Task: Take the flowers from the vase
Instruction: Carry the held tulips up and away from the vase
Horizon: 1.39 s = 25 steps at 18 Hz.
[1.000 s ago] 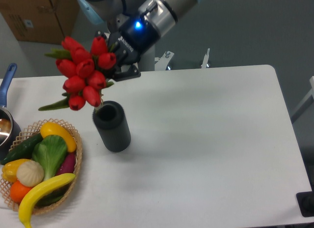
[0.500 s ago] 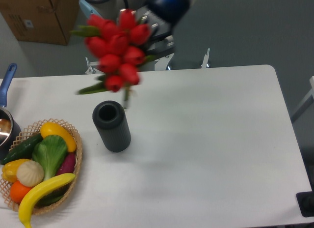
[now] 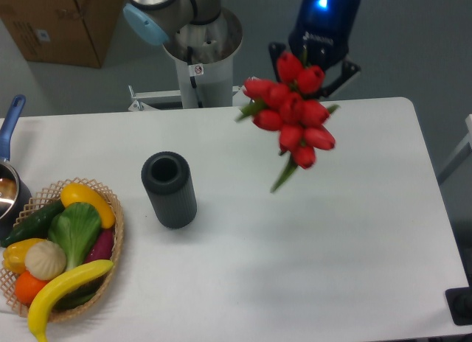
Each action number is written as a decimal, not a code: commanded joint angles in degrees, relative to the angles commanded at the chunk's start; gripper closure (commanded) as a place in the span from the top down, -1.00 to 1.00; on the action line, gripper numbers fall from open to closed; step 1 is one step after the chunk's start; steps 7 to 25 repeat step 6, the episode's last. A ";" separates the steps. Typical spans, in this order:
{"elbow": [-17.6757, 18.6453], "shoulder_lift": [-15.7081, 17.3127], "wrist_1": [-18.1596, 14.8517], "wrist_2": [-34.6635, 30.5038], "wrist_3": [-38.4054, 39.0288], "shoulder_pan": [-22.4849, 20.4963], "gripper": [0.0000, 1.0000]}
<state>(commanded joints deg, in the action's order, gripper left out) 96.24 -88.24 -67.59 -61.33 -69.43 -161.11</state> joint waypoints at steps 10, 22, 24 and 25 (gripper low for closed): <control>0.36 -2.54 -0.35 -14.49 0.00 5.97 -1.00; 0.36 -2.54 -0.35 -14.49 0.00 5.97 -1.00; 0.36 -2.54 -0.35 -14.49 0.00 5.97 -1.00; 0.36 -2.54 -0.35 -14.49 0.00 5.97 -1.00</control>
